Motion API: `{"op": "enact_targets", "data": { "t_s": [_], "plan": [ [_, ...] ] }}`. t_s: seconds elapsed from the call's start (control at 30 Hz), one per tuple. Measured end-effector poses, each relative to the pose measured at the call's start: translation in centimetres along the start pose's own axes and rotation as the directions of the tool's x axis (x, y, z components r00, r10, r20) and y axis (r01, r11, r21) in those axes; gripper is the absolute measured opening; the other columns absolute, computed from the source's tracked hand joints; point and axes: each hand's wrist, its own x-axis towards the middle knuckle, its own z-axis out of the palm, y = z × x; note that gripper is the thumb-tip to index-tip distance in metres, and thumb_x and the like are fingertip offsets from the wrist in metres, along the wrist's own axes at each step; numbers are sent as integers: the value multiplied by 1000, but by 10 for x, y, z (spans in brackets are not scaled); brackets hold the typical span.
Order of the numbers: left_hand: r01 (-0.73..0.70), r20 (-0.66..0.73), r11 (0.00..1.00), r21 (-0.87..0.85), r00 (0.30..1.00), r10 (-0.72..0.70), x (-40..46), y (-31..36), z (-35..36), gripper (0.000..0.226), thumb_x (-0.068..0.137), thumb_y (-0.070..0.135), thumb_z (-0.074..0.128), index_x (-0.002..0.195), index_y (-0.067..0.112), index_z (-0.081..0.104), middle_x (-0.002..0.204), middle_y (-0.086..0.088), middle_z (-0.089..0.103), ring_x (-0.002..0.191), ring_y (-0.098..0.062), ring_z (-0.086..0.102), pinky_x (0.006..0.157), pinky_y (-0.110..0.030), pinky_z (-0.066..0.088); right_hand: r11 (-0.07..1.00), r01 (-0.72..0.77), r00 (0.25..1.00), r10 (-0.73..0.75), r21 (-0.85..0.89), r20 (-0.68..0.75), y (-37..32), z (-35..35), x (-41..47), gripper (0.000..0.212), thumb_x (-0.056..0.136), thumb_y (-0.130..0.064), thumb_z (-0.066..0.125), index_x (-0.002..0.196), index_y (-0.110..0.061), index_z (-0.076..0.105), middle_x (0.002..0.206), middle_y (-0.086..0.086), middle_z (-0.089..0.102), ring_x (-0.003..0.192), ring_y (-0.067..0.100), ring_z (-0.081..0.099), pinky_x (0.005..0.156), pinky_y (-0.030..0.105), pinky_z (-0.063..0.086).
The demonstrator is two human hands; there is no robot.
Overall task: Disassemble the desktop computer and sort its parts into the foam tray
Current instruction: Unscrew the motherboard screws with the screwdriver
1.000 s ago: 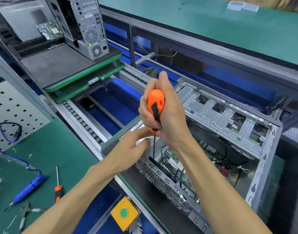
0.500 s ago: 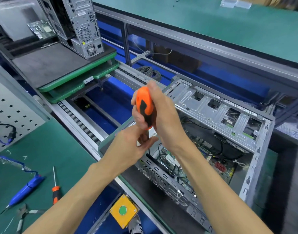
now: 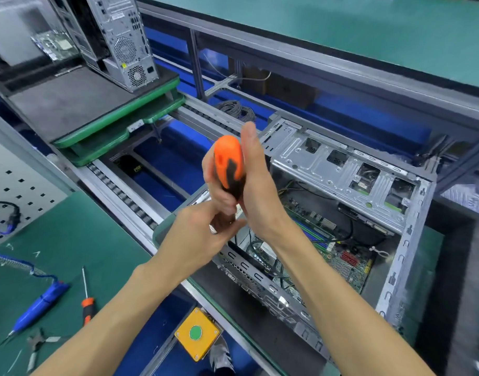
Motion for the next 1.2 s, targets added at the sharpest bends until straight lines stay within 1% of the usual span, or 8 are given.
{"op": "enact_targets", "data": {
  "t_s": [0.1, 0.2, 0.47, 0.57, 0.7, 0.87, 1.03, 1.2],
  "plan": [
    [90, 156, 994, -57, 984, -80, 0, 3, 1, 14, 87, 50, 60, 99, 49, 54, 96, 27, 67, 96, 9, 61, 80, -3, 42, 998, -3, 999, 1, -57, -34, -2, 2, -1, 91, 73, -93, 40, 59, -3, 40, 43, -5, 32, 38, 11, 28, 43, 18, 29],
    [100, 284, 985, -142, 957, -56, -6, 1, -1, 22, 97, 23, 58, 110, 40, 65, 106, 32, 69, 102, 9, 64, 89, -10, 47, 997, -21, 999, 18, -68, -39, -3, 1, 0, 93, 71, -95, 38, 58, -3, 37, 42, -3, 31, 37, 13, 28, 42, 20, 28],
    [113, 2, 992, 59, 994, -113, -1, 9, 0, 28, 78, 44, 73, 79, 15, 74, 71, 9, 73, 68, -3, 68, 69, -33, 57, 994, 28, 999, -32, -109, -32, -4, 1, -7, 85, 67, -95, 38, 62, -11, 49, 47, 7, 34, 43, 19, 30, 49, 34, 27],
    [194, 137, 977, 86, 969, -205, -1, 10, -1, 27, 79, 50, 61, 89, 27, 69, 83, 15, 72, 81, -2, 67, 74, -27, 55, 995, 25, 999, -28, -98, -27, -4, 3, -10, 80, 66, -89, 43, 64, -9, 47, 48, -1, 33, 43, 13, 29, 46, 26, 24],
    [100, 305, 995, 1, 948, -95, -7, 4, -5, 20, 95, 15, 64, 105, 29, 74, 89, 42, 65, 90, 17, 63, 81, -4, 45, 993, 18, 1000, -20, -114, -16, -3, 1, -13, 83, 62, -93, 42, 63, -10, 48, 44, -7, 38, 41, 11, 32, 46, 22, 29],
    [91, 74, 984, 156, 992, -104, -8, 4, -5, 21, 83, 38, 71, 81, 18, 76, 80, 12, 73, 69, -4, 67, 71, -28, 55, 992, 18, 1000, -16, -128, 17, 2, -5, -16, 109, 67, -96, 32, 88, 7, 58, 66, 14, 61, 60, 19, 59, 63, 23, 49],
    [38, -2, 969, 246, 999, -38, -5, 9, 4, 33, 83, 44, 74, 68, 16, 65, 56, 9, 60, 53, -10, 57, 56, -32, 49, 988, -91, 984, 70, -125, -166, 10, -27, -17, 89, 94, -73, 10, 104, -3, 65, 97, 25, 72, 90, 37, 69, 89, 46, 55],
    [84, 115, 989, 120, 989, -98, -4, 6, 7, 15, 91, 32, 67, 92, 18, 72, 67, 1, 61, 62, -19, 55, 65, -43, 49, 969, -197, 945, 147, -150, -292, 23, -53, -27, 76, 105, -59, 13, 93, -8, 68, 80, 9, 74, 76, 23, 68, 75, 35, 55]
  ]
}}
